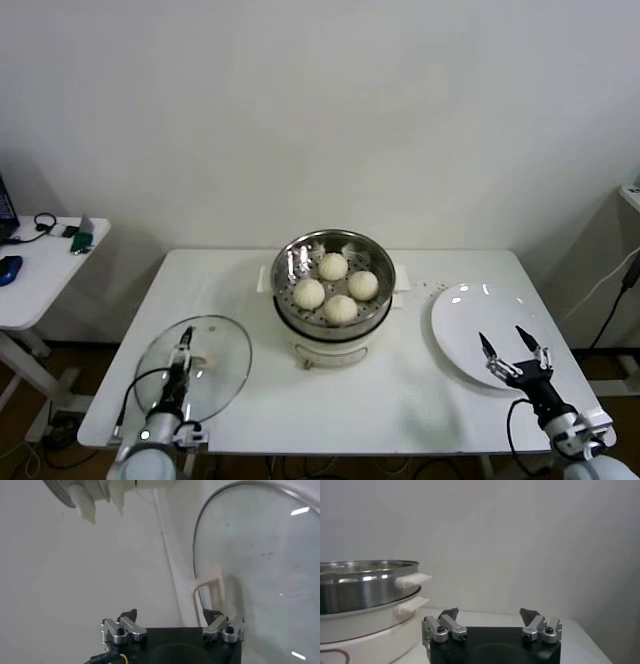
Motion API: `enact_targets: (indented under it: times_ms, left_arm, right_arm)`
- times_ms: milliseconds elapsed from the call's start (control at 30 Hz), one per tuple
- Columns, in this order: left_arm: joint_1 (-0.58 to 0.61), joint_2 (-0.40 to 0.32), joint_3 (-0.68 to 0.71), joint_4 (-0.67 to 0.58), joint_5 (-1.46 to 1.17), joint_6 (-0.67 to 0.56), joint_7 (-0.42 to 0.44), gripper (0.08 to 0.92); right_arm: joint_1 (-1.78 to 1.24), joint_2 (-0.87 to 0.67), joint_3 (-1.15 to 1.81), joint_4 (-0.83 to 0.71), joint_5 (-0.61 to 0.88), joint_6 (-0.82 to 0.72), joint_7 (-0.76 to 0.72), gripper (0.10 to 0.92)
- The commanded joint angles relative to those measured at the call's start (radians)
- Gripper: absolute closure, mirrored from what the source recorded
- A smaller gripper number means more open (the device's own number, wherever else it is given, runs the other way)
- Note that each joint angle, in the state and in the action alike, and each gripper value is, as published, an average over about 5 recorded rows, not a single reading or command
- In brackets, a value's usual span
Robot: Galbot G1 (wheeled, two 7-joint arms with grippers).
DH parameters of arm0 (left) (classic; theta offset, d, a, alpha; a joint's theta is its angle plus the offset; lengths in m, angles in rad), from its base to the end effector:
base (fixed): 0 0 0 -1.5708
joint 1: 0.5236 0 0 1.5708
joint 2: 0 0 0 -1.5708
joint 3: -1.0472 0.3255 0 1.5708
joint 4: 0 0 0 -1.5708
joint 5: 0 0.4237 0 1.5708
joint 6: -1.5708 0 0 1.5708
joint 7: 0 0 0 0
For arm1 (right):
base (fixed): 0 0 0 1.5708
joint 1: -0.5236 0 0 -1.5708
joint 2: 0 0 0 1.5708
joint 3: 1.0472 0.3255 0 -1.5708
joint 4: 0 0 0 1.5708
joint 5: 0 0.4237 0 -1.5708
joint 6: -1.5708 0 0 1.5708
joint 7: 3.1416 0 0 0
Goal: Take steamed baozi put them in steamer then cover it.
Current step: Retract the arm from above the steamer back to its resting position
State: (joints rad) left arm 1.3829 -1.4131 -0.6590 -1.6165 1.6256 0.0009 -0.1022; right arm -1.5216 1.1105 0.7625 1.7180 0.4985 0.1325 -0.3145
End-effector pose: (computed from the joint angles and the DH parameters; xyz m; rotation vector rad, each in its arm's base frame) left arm 0.2993 0.1045 -0.4152 -0.0997 -1.8234 -2.3240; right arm 0.2746 -0.2058 -0.3567 0.2596 -3.0268 0.0112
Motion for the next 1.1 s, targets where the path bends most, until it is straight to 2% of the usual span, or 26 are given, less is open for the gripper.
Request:
enact_targets:
  times_ms: [33, 333, 433, 1100]
  left_arm:
    - [-0.044, 0.008, 0.004, 0.049, -0.017, 0.004, -0.012, 0.177]
    - [-0.057, 0.010, 0.015, 0.067, -0.059, 0.002, -0.026, 0.177]
    - [-0.057, 0.012, 0.016, 0.072, -0.068, -0.002, -0.024, 0.203]
    - [-0.039, 0.025, 0.021, 0.064, -0.149, -0.005, -0.019, 0.770]
  right_arm:
    - [-0.009, 0.019, 0.010, -0.005, -0.020, 0.004, -0.013, 0.203]
    - [-0.019, 0.031, 0.023, -0.015, -0.033, 0.011, -0.020, 0.203]
    - [-0.020, 0.037, 0.023, -0.017, -0.038, 0.012, -0.023, 0.203]
    - [-0.007, 0.063, 0.018, -0.038, -0.073, 0.023, -0.031, 0.203]
